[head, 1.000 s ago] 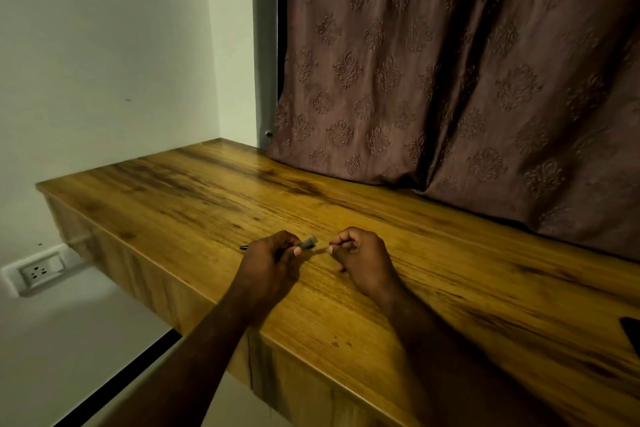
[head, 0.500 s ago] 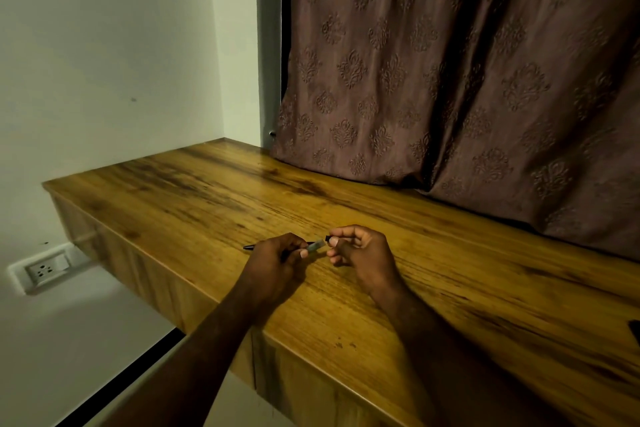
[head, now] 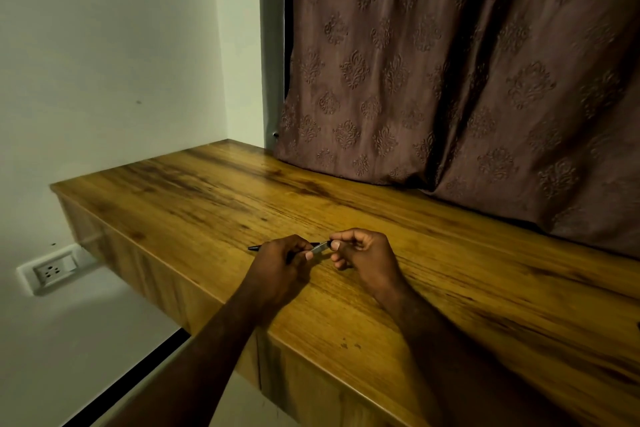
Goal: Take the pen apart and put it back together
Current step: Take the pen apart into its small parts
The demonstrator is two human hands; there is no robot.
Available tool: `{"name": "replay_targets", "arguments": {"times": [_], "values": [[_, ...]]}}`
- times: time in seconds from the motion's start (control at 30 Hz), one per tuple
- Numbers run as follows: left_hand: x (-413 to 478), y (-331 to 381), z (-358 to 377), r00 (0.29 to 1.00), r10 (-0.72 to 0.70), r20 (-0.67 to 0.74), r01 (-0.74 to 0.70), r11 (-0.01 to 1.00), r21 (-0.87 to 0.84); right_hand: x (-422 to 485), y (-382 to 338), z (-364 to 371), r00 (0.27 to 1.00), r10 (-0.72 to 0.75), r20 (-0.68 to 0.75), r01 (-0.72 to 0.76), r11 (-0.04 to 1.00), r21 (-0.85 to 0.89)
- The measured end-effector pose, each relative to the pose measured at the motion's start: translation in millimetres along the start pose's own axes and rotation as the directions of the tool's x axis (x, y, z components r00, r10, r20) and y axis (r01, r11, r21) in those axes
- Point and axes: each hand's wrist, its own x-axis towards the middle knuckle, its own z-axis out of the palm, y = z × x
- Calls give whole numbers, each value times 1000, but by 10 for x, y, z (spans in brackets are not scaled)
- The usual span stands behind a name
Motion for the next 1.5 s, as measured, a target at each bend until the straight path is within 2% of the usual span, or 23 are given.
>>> {"name": "replay_targets", "arguments": {"times": [0.2,0.5,0.7,0.83,1.2,1.4,1.5], "values": [[16,42,1,996,-30,-86,33,999,37,6,-10,13,1000,8,6,-8,1000,-24],[-7,100,-19,993,-102,-61,96,990,-106,8,6,25,1000,-6,26,8,997,-81],[7,131,-67,988,-135,-78,113,965,-236,12,-2,28,999,25,21,-25,1000,-7],[15,204,-95,983,-155,-98,133,970,-205,-1,-30,24,999,48,18,-49,997,57],[-13,284,-78,972,-226,-71,182,905,-384,3,-25,145,998,38,-52,-34,997,74],[-4,283,-109,964,-250,-95,197,904,-378,-25,-31,230,997,-1,-74,5,999,51],[-3,281,-111,965,-239,-113,194,930,-311,-16,-19,219,997,10,-78,-7,999,48]]}}
